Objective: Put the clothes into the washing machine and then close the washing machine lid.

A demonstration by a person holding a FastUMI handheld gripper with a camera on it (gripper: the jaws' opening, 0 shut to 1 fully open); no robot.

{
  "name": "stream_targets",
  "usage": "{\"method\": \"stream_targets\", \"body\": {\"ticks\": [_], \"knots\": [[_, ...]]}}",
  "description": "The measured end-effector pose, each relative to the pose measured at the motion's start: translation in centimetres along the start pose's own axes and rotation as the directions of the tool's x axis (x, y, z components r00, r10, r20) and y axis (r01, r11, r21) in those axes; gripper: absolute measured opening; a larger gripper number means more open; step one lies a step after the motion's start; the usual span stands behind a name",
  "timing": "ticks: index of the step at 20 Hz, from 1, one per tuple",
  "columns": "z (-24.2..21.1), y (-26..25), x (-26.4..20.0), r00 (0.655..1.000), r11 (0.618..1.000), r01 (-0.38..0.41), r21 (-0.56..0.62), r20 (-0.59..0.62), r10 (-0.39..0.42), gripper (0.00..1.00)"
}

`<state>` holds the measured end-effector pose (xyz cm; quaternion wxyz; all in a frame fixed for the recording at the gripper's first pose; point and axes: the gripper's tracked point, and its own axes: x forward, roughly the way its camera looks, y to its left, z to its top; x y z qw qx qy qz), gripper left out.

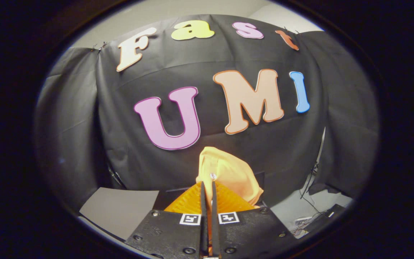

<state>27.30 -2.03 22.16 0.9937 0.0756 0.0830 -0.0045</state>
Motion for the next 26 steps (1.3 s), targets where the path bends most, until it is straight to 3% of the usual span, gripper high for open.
{"method": "stream_targets", "body": {"ticks": [4,16,26], "knots": [[-2.8,-0.9,1.7,1.000,0.999,-0.029,-0.020,-0.010,0.029,0.04],[-18.9,-2.0,8.9,0.979,0.999,-0.028,-0.026,-0.205,0.022,0.04],[-29.0,-4.9,12.8,0.932,0.999,0.053,-0.003,-0.359,-0.051,0.07]]}}
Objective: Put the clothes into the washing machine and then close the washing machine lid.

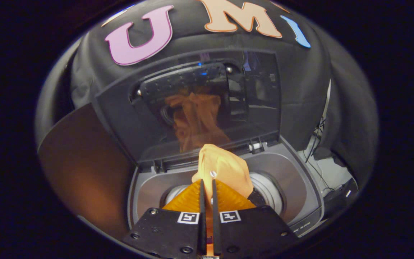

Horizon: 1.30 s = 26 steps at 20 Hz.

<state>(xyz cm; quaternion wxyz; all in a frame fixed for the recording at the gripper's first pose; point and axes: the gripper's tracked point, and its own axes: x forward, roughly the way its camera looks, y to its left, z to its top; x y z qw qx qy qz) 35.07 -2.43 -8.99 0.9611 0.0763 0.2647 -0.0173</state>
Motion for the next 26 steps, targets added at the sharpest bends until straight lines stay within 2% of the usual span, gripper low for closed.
{"method": "stream_targets", "body": {"ticks": [4,7,12,16,26], "knots": [[-1.8,-0.5,1.0,1.000,0.999,0.012,0.033,-0.025,-0.012,0.13],[-2.1,-0.9,1.3,0.999,0.999,0.035,0.008,-0.020,-0.035,0.18],[-2.1,-0.7,0.3,0.999,0.998,0.049,0.027,-0.017,-0.049,0.99],[-1.6,-0.3,-1.1,0.998,0.998,0.057,0.007,-0.028,-0.057,0.98],[5.2,1.5,-5.6,0.996,0.999,0.013,0.052,0.086,-0.018,0.97]]}}
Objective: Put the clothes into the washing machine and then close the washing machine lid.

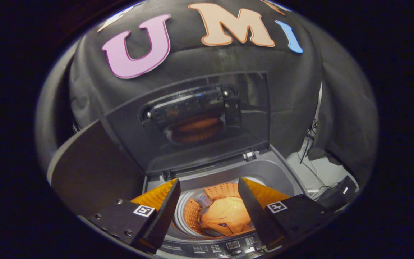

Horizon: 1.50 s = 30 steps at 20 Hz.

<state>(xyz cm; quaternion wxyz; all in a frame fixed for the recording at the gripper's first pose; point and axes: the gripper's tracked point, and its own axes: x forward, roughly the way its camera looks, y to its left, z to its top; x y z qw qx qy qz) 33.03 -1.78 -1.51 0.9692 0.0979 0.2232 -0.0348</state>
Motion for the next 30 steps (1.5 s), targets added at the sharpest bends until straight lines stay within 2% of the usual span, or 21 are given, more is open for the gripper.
{"method": "stream_targets", "body": {"ticks": [4,6,8,12,17,21,24,25,27,30], "knots": [[3.8,0.2,-1.7,0.996,0.999,0.013,-0.042,0.085,-0.009,0.97],[7.1,0.6,-3.1,0.983,0.998,0.014,-0.065,0.182,-0.002,0.97],[10.5,1.0,-4.4,0.948,0.997,0.027,-0.066,0.320,-0.005,0.97],[15.7,2.8,-6.8,0.890,0.996,0.012,-0.084,0.456,0.027,0.96],[20.3,4.3,-6.3,0.832,0.997,-0.016,-0.074,0.552,0.054,0.97],[23.4,4.3,-4.0,0.783,0.987,0.072,-0.145,0.621,0.034,0.96],[25.0,5.2,-2.2,0.730,0.987,0.062,-0.150,0.681,0.058,0.96],[25.0,5.5,-1.2,0.729,0.986,0.064,-0.155,0.681,0.060,0.96],[24.0,6.2,1.4,0.755,0.982,0.063,-0.180,0.652,0.071,0.96],[21.4,6.6,5.5,0.821,0.974,0.066,-0.218,0.566,0.071,0.96]]}}
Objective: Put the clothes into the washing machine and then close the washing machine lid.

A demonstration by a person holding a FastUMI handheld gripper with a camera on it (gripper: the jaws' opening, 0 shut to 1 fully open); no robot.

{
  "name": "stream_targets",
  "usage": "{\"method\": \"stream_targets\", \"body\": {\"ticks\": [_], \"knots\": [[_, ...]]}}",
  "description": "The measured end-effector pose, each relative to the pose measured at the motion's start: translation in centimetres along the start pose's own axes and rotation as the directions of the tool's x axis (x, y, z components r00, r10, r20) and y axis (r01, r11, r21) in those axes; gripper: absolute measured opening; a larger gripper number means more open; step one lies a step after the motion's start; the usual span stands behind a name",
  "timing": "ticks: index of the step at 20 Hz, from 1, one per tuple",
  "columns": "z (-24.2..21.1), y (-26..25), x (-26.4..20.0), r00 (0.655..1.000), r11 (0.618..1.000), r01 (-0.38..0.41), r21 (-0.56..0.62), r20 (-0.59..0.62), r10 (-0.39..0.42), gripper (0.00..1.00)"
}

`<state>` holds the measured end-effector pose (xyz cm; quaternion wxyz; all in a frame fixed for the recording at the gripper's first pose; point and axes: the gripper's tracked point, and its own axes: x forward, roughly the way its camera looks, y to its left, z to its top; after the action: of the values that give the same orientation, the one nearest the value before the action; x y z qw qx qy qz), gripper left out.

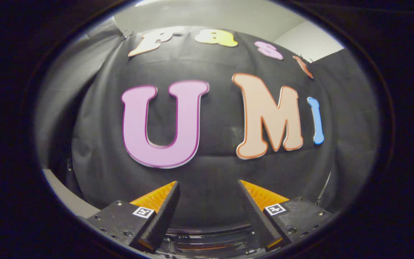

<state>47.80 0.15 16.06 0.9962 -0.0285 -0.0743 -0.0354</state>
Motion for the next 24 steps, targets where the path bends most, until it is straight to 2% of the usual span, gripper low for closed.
{"method": "stream_targets", "body": {"ticks": [4,7,8,13,16,24], "knots": [[-3.5,0.7,1.3,0.997,1.000,0.001,0.011,-0.080,0.000,0.96],[-7.5,1.5,1.6,0.973,0.999,-0.040,0.008,-0.226,0.041,0.96],[-5.7,1.5,1.1,0.991,0.999,-0.043,0.012,-0.124,0.044,0.96],[-5.7,1.1,-0.6,0.993,0.998,-0.050,0.024,-0.110,0.052,0.97],[-5.9,0.7,-1.9,0.990,0.999,-0.029,0.018,-0.138,0.031,0.97],[-5.8,0.0,-5.7,0.993,1.000,-0.010,0.014,-0.117,0.011,0.97]]}}
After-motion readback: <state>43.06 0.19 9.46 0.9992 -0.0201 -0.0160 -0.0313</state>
